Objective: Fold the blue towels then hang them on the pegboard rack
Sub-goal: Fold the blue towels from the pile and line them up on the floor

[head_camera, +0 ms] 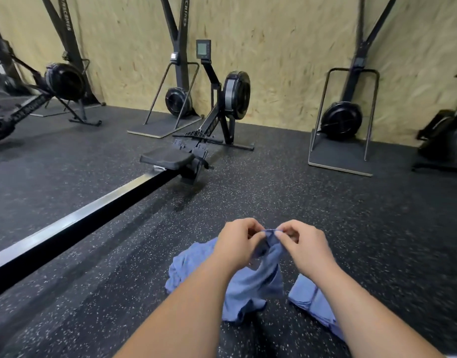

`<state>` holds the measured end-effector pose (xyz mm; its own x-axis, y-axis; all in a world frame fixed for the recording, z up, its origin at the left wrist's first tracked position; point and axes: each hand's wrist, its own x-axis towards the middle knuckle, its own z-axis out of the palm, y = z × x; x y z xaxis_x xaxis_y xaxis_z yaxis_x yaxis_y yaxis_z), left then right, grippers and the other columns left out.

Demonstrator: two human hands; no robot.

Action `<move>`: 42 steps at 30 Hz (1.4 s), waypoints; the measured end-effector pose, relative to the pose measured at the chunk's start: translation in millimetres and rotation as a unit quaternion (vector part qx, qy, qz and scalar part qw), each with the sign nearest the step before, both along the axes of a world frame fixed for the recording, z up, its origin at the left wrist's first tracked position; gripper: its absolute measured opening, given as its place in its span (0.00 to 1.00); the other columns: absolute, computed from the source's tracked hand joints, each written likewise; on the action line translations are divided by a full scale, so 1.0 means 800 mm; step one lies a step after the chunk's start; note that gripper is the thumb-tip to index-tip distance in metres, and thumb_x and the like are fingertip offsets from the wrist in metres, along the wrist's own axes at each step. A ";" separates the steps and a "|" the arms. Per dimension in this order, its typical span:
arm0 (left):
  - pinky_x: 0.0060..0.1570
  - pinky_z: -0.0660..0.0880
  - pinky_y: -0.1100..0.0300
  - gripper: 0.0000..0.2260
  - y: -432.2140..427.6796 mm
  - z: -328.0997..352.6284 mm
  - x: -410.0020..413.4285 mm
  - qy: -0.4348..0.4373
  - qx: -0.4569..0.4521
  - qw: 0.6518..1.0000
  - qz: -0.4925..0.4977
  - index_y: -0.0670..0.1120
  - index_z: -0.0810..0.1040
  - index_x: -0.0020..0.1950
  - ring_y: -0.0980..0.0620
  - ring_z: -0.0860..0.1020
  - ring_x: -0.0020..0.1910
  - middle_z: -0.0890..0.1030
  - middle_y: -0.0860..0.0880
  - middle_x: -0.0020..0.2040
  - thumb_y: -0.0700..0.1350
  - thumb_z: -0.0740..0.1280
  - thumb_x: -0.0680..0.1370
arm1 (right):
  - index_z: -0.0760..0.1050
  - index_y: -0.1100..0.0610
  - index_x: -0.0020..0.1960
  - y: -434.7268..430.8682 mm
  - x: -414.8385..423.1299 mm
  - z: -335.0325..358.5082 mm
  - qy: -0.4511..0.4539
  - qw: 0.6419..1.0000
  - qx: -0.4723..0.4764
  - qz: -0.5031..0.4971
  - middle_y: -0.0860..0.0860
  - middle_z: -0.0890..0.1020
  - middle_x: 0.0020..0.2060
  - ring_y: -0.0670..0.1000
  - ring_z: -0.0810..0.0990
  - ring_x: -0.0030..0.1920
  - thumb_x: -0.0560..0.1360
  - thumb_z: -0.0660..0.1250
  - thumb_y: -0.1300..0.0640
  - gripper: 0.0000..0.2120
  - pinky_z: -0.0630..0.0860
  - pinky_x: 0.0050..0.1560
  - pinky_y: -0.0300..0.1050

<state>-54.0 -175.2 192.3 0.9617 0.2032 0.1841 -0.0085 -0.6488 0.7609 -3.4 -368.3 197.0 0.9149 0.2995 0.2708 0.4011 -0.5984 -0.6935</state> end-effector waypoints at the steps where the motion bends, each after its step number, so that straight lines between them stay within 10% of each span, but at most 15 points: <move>1: 0.47 0.81 0.55 0.04 -0.008 0.003 -0.002 -0.010 0.033 0.999 0.005 0.55 0.83 0.47 0.56 0.83 0.41 0.86 0.56 0.39 0.54 0.73 0.80 | 0.80 0.42 0.44 -0.010 -0.006 0.005 -0.015 1.000 -0.015 -0.007 0.39 0.84 0.37 0.39 0.81 0.39 0.79 0.74 0.50 0.06 0.78 0.42 0.40; 17: 0.50 0.76 0.52 0.12 -0.070 0.016 0.036 -0.137 0.291 0.946 -0.049 0.54 0.80 0.52 0.49 0.82 0.52 0.83 0.54 0.50 0.61 0.65 0.83 | 0.81 0.44 0.50 -0.125 0.009 0.020 -0.049 0.955 -0.283 -0.070 0.41 0.84 0.39 0.48 0.83 0.44 0.78 0.70 0.48 0.02 0.79 0.45 0.46; 26: 0.49 0.73 0.54 0.04 -0.055 0.011 0.073 -0.083 0.294 0.947 -0.095 0.55 0.80 0.51 0.50 0.80 0.53 0.82 0.54 0.49 0.55 0.69 0.81 | 0.82 0.44 0.43 -0.153 0.068 0.024 0.033 0.971 -0.233 -0.039 0.38 0.83 0.34 0.39 0.80 0.36 0.76 0.74 0.51 0.04 0.73 0.38 0.37; 42: 0.42 0.65 0.52 0.08 -0.017 0.014 0.116 -0.105 0.259 0.947 0.159 0.53 0.77 0.50 0.41 0.81 0.45 0.83 0.50 0.45 0.55 0.64 0.85 | 0.81 0.44 0.42 -0.204 0.116 -0.009 0.097 0.964 -0.232 -0.088 0.35 0.83 0.33 0.42 0.81 0.35 0.77 0.74 0.52 0.06 0.77 0.40 0.44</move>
